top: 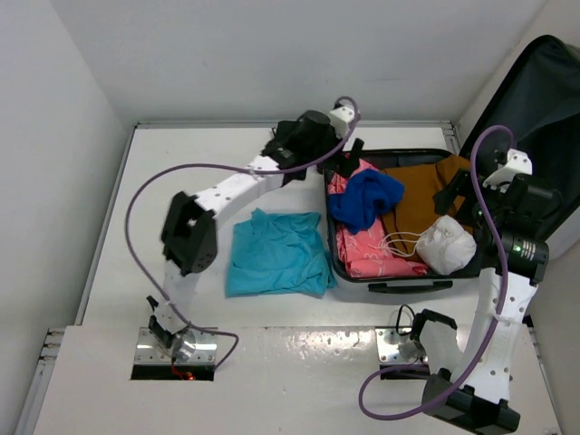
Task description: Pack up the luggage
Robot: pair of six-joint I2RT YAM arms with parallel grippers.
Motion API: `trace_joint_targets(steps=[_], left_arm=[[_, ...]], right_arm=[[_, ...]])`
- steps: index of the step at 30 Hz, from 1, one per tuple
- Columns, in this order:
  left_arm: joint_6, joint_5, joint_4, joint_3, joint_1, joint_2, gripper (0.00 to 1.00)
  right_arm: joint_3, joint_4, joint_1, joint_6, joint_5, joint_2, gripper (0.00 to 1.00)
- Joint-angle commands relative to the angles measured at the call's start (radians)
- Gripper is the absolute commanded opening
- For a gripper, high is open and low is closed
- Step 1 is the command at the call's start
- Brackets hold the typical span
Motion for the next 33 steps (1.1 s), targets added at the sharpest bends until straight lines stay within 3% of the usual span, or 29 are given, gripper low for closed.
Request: trace_joint_targets(steps=[1,3,4,8,9,14,20,25,33], left_arm=[[0.175,0.025,-0.042,-0.128,0.033,-0.315,1.00],[0.251,0.128,-0.081,-0.266,0.064,-0.435,1.00],[0.305,0.197,-0.097,-0.405,0.099,-0.552,1.00],[0.484,0.378,-0.303,-0.618,0.184,-0.719,1.00],[0.530,0.379,-0.376,-0.659,0.184,-0.742,1.00],[0.585,0.196,-0.386,-0.938,0.039,-0.814,1.00],[0.572,0.020,-0.205,-1.066,-0.041,-0.678,1.00],[0.598,-0.020,-0.078,-1.066,-0.042,-0.535,1.00],[0.686,-0.054,-0.032,-1.066,-0.060,-0.610,1.00]], right_arm=[[0.054,0.001,-0.006,-0.015,-0.041,-0.006,0.86],[0.063,-0.019,-0.005,-0.036,-0.063,-0.014,0.88],[0.065,-0.025,-0.005,-0.045,-0.075,-0.020,0.88],[0.063,-0.059,-0.005,-0.078,-0.166,-0.023,0.89],[0.063,-0.071,-0.005,-0.087,-0.187,-0.020,0.89],[0.072,-0.098,-0.005,-0.081,-0.213,0.006,0.89],[0.079,-0.108,-0.003,-0.084,-0.221,0.018,0.91],[0.088,-0.124,-0.005,-0.090,-0.218,0.034,0.91],[0.100,-0.142,-0.006,-0.113,-0.215,0.049,0.92]])
